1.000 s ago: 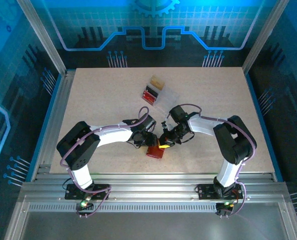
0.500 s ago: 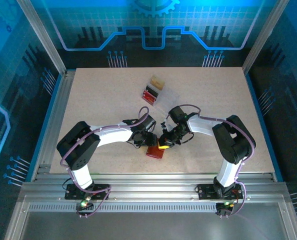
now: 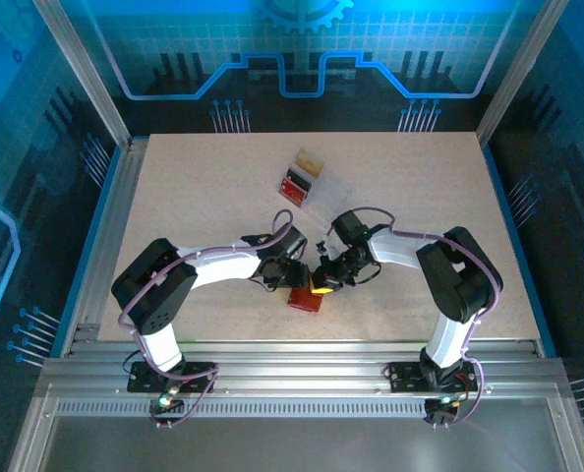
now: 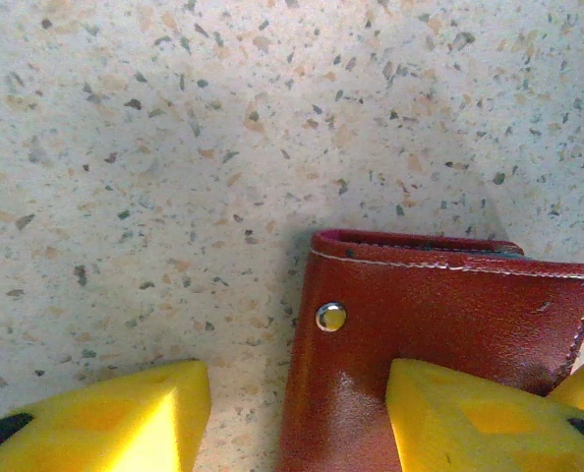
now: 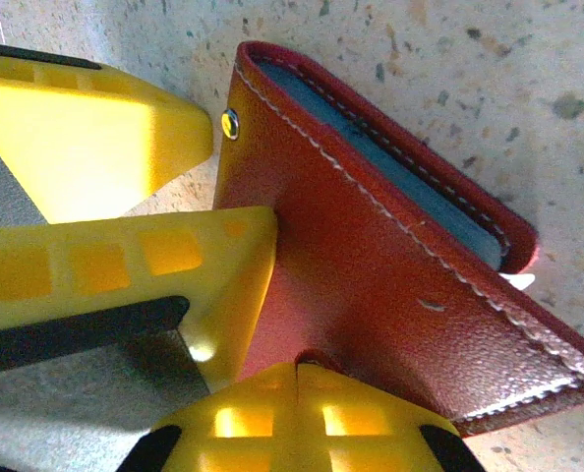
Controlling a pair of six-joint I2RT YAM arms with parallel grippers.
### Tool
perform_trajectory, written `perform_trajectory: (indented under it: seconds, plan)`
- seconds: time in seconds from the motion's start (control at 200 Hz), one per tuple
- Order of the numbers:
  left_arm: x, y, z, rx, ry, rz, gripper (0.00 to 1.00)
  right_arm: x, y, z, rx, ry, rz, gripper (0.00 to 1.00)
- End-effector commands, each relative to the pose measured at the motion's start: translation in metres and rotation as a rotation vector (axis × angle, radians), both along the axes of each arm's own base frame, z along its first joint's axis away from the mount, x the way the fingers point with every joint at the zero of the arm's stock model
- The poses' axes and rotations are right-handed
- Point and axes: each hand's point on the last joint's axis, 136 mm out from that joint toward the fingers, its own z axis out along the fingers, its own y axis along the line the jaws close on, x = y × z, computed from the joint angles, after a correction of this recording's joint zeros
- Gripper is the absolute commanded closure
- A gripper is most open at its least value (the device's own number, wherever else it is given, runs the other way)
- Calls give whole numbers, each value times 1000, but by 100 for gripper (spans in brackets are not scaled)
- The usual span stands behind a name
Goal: Put the credit cards into the card holder
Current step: Close the button on the card holder.
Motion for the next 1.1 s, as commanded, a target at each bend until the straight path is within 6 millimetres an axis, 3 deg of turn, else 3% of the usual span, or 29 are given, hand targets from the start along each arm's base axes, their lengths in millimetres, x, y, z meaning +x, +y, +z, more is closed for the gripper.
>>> perform_trajectory:
  seconds: [0.0, 0.22, 0.54, 0.745, 0.89, 1.096]
  plan:
    - [-31, -28, -38, -60, 112, -86, 47, -22, -8, -26, -77, 50, 21, 100]
    - [-31, -28, -37, -66, 117, -81, 47, -35, -21, -45, -130, 9, 9, 100]
    - [-33, -30, -31, -92, 133, -67, 47, -46, -48, -88, -288, -71, 11, 100]
    - [-29, -29, -20, -133, 146, -43, 48, -57, -61, -101, -352, -105, 17, 100]
    - [-14, -19, -1, -163, 122, -8, 48, -65, -66, -113, -437, -103, 55, 100]
    - [7, 8, 46, -242, 53, 60, 46, -75, -79, -125, -528, -65, 61, 100]
